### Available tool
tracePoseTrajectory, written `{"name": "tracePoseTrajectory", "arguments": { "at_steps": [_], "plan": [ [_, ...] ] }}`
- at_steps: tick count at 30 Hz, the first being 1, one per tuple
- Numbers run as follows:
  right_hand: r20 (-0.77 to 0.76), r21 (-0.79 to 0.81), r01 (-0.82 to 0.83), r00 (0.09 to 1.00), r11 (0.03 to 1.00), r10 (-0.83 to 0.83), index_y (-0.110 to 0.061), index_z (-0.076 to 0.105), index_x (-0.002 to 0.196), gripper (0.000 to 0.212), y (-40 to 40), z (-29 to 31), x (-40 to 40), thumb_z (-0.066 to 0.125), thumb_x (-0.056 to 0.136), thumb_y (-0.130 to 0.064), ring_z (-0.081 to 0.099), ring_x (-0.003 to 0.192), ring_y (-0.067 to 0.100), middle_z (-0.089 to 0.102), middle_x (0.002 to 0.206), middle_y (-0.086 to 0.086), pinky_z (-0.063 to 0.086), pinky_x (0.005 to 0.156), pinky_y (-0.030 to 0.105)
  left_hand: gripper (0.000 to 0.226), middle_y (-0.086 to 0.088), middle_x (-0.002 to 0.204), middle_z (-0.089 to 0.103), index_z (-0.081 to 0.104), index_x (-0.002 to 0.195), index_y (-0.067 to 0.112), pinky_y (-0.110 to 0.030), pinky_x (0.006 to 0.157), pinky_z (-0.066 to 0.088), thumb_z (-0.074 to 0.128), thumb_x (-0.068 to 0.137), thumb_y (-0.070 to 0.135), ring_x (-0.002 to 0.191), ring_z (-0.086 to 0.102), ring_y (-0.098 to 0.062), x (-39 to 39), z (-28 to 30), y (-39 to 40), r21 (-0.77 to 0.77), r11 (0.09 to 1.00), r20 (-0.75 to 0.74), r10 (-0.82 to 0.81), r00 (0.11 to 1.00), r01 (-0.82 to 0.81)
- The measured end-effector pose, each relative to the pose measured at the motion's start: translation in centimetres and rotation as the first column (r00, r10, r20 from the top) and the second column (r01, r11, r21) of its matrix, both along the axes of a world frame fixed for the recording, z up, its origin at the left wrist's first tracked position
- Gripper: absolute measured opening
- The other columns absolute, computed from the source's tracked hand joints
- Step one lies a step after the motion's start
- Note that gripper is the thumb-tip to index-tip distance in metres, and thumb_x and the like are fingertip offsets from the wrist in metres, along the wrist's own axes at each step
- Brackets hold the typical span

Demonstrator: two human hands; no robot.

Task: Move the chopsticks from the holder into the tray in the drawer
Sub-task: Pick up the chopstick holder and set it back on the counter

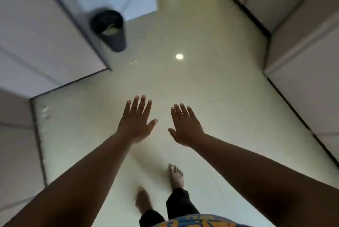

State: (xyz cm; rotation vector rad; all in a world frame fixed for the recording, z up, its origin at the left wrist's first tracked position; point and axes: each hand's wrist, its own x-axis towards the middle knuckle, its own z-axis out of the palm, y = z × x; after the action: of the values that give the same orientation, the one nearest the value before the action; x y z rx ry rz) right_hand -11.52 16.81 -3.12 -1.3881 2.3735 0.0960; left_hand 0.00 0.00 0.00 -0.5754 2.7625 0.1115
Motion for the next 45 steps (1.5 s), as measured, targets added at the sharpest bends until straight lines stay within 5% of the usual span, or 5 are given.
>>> {"name": "tracePoseTrajectory", "arguments": {
  "at_steps": [7,12,30,38,45],
  "plan": [
    [-0.081,0.011,0.525,0.849,0.851,-0.523,-0.005,-0.003,0.151,0.079,12.9,1.2,-8.5,0.031,0.097,-0.051,-0.007,0.148,0.029,-0.002,0.161,0.013,-0.008,0.117,0.043,0.074,-0.009,0.160,-0.017,-0.013,0.151,0.018,-0.044,0.114,-0.019,0.010,0.095,0.059,0.146,-0.020,-0.027,-16.3,1.1,10.1,0.067,0.900,-0.026,-0.429,0.903,0.430],
    [-0.180,-0.036,0.648,0.745,0.761,-0.642,-0.005,-0.003,0.151,0.080,18.7,4.7,-14.4,0.031,0.096,-0.052,-0.008,0.148,0.028,-0.002,0.161,0.013,-0.011,0.116,0.043,0.073,-0.010,0.162,-0.008,-0.006,0.153,0.018,-0.043,0.114,-0.017,0.016,0.096,0.058,0.148,-0.011,-0.028,-25.0,4.6,16.7,0.017,0.744,-0.131,-0.661,0.739,0.668],
    [-0.197,-0.301,0.901,0.260,0.311,-0.945,-0.009,0.000,0.152,0.080,18.7,14.8,-33.9,0.031,0.095,-0.055,-0.010,0.147,0.025,-0.001,0.162,0.010,-0.014,0.115,0.038,0.076,-0.005,0.159,-0.022,-0.019,0.150,0.020,-0.041,0.114,-0.021,0.017,0.095,0.060,0.145,-0.024,-0.022,-54.0,15.1,15.4,-0.082,0.548,-0.249,-0.820,0.515,0.832],
    [-0.215,-0.370,0.903,0.148,0.221,-0.965,-0.010,-0.002,0.152,0.081,26.1,17.5,-40.8,0.025,0.094,-0.061,-0.013,0.147,0.026,-0.006,0.161,0.009,-0.017,0.112,0.039,0.078,-0.006,0.157,-0.026,-0.022,0.148,0.021,-0.043,0.116,-0.018,0.015,0.094,0.063,0.144,-0.026,-0.024,-63.0,17.4,23.9,-0.025,0.518,-0.277,-0.826,0.492,0.855],
    [-0.192,-0.342,0.913,0.164,0.222,-0.968,-0.013,-0.005,0.152,0.078,36.1,19.1,-50.6,0.027,0.096,-0.057,-0.015,0.146,0.026,-0.009,0.161,0.008,-0.016,0.113,0.043,0.080,-0.004,0.155,-0.030,-0.024,0.147,0.023,-0.041,0.116,-0.017,0.021,0.095,0.063,0.141,-0.029,-0.023,-71.0,20.4,32.9,-0.095,0.470,-0.281,-0.858,0.429,0.878]
  ]
}}
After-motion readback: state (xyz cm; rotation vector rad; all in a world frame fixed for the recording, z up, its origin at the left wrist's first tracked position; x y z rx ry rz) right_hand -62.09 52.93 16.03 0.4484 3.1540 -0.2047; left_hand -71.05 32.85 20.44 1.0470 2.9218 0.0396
